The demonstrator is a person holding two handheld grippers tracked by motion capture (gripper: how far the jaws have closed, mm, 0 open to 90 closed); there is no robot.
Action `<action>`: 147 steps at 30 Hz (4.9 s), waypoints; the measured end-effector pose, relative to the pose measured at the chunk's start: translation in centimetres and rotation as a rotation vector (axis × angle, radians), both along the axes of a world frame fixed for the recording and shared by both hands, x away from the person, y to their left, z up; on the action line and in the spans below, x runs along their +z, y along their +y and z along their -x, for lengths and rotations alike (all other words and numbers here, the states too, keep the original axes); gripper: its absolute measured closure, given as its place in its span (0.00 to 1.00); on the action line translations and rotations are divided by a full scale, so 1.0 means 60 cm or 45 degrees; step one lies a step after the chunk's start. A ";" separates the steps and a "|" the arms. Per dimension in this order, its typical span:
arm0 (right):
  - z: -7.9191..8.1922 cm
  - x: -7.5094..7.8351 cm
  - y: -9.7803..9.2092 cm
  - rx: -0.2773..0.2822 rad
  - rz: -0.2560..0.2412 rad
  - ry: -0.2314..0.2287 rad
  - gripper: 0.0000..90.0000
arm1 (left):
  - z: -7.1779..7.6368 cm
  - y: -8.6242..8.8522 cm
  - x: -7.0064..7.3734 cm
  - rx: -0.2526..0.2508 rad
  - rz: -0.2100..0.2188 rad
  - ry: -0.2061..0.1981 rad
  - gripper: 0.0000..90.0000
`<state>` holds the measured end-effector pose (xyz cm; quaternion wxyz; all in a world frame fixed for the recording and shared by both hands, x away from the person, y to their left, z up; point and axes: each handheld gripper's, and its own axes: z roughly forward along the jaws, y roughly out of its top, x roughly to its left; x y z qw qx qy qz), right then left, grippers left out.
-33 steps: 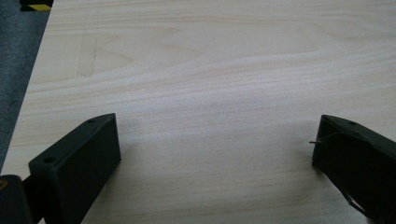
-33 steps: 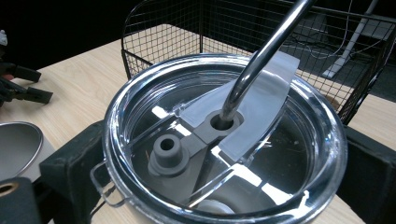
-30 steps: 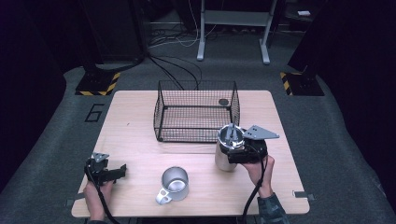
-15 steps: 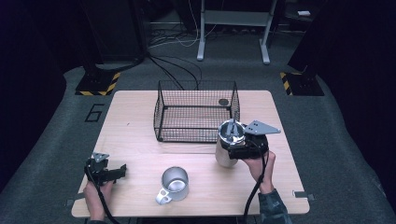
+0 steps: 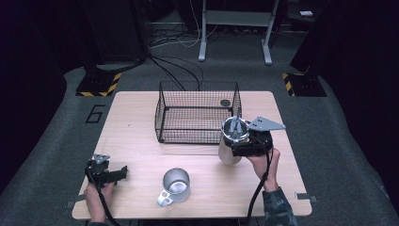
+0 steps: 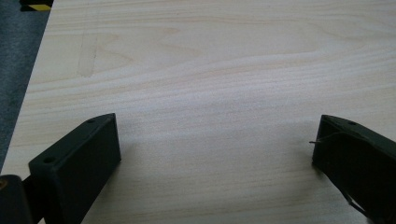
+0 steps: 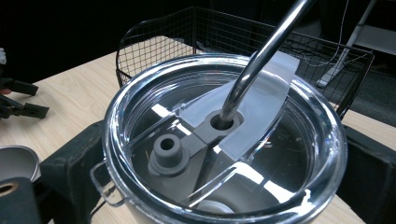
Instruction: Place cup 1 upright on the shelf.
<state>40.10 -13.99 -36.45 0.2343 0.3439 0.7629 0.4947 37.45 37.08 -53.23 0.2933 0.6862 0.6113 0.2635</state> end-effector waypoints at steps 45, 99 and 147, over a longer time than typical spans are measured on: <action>-0.058 0.074 0.000 -0.008 0.019 -0.048 0.04 | 0.000 0.000 0.000 -0.001 -0.001 0.001 0.01; -0.169 0.096 0.048 -0.042 0.026 -0.028 0.04 | 0.000 0.000 0.000 -0.002 -0.001 0.001 0.01; -0.239 0.019 0.065 -0.120 0.045 0.078 0.04 | 0.000 0.000 0.000 -0.003 0.000 0.000 0.01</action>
